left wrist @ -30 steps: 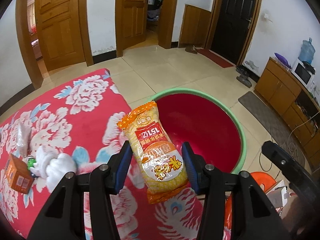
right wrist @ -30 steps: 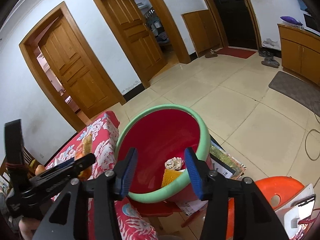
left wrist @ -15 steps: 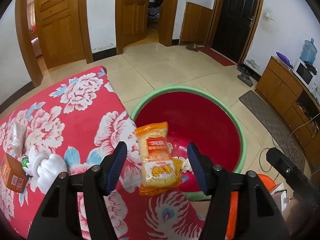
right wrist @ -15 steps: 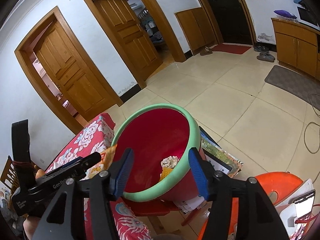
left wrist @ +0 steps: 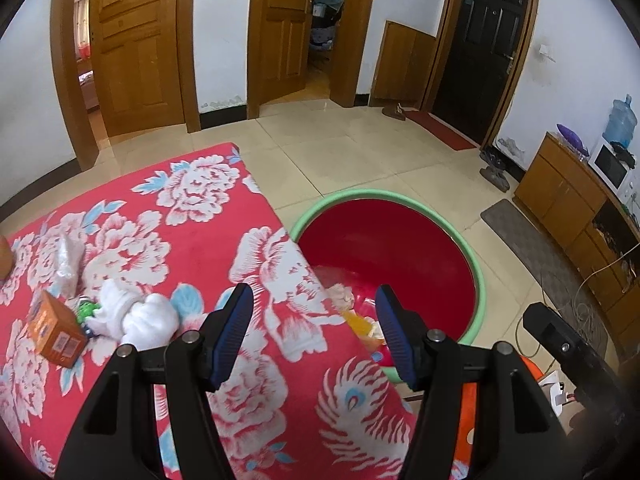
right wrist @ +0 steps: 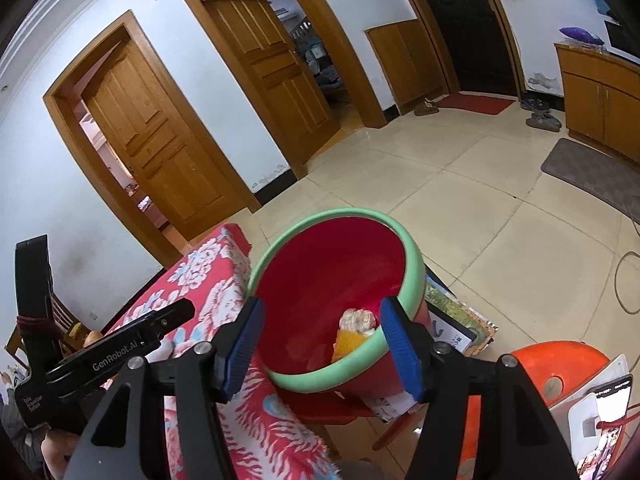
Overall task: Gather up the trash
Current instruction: 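Open the left tool to drop the snack bag into the bucket, then move both open tools back over the table toward the orange box, then grasp the orange box with the left tool while the right tool grasps the white gloves, then carry the box and gloves over the red bucket and open the right tool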
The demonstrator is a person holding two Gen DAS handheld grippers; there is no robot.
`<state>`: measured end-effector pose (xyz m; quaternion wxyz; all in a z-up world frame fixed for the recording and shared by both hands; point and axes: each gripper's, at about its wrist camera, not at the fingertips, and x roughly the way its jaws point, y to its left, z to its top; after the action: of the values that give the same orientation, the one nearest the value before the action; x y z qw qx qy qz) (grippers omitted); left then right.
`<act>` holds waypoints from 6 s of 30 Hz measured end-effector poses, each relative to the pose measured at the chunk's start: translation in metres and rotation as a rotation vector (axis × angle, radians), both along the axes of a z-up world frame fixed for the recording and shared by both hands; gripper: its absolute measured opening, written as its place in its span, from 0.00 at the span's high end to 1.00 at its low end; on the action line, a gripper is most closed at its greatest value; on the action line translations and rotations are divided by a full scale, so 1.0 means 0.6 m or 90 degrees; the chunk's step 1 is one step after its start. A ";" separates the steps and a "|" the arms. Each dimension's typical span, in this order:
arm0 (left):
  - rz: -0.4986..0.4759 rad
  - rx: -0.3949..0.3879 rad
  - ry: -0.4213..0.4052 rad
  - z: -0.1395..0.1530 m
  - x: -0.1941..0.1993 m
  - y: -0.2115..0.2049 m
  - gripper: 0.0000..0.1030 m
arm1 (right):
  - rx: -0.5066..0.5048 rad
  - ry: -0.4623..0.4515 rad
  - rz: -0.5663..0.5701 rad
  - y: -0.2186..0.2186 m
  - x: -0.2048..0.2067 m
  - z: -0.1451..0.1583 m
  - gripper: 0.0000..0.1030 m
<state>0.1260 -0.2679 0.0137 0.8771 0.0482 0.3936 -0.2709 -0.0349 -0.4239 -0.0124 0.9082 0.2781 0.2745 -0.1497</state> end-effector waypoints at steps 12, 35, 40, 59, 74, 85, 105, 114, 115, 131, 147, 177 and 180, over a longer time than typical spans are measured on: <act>0.063 -0.001 -0.009 0.013 -0.010 0.095 0.39 | -0.004 -0.012 0.053 0.063 -0.001 0.027 0.35; 0.223 0.067 -0.004 -0.024 0.069 0.325 0.33 | -0.026 0.028 0.122 0.166 0.040 0.020 0.33; 0.206 0.081 0.001 -0.041 0.086 0.332 0.31 | -0.035 0.037 0.136 0.186 0.053 0.025 0.33; 0.173 0.055 -0.014 -0.067 0.110 0.340 0.38 | -0.053 0.078 0.198 0.273 0.142 0.022 0.33; 0.222 0.037 -0.034 -0.047 0.106 0.383 0.38 | -0.055 0.125 0.240 0.342 0.261 -0.038 0.33; 0.243 0.019 -0.029 -0.046 0.109 0.402 0.38 | -0.040 0.177 0.264 0.367 0.301 -0.092 0.53; 0.216 0.022 -0.050 -0.020 0.074 0.372 0.38 | -0.057 0.097 0.248 0.335 0.216 -0.039 0.83; 0.195 0.007 -0.059 0.010 0.041 0.348 0.38 | -0.046 0.051 0.218 0.297 0.159 -0.005 0.83; 0.193 0.006 -0.059 0.012 0.038 0.346 0.38 | -0.046 0.047 0.216 0.293 0.154 -0.002 0.83; 0.137 -0.007 -0.066 0.045 -0.004 0.264 0.38 | -0.047 -0.005 0.154 0.220 0.076 0.035 0.83; 0.090 -0.001 -0.069 0.052 -0.020 0.187 0.38 | -0.020 -0.008 0.087 0.133 0.041 0.016 0.83; 0.013 0.002 -0.060 0.019 0.014 0.062 0.38 | 0.006 0.070 0.025 0.024 0.071 -0.058 0.65; 0.006 0.002 -0.060 0.019 0.014 0.049 0.38 | 0.007 0.070 0.021 0.019 0.070 -0.057 0.61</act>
<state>0.1347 -0.2383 0.0248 0.8958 0.0605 0.3529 -0.2635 0.0072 -0.4127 -0.0464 0.8925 0.2703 0.3291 -0.1482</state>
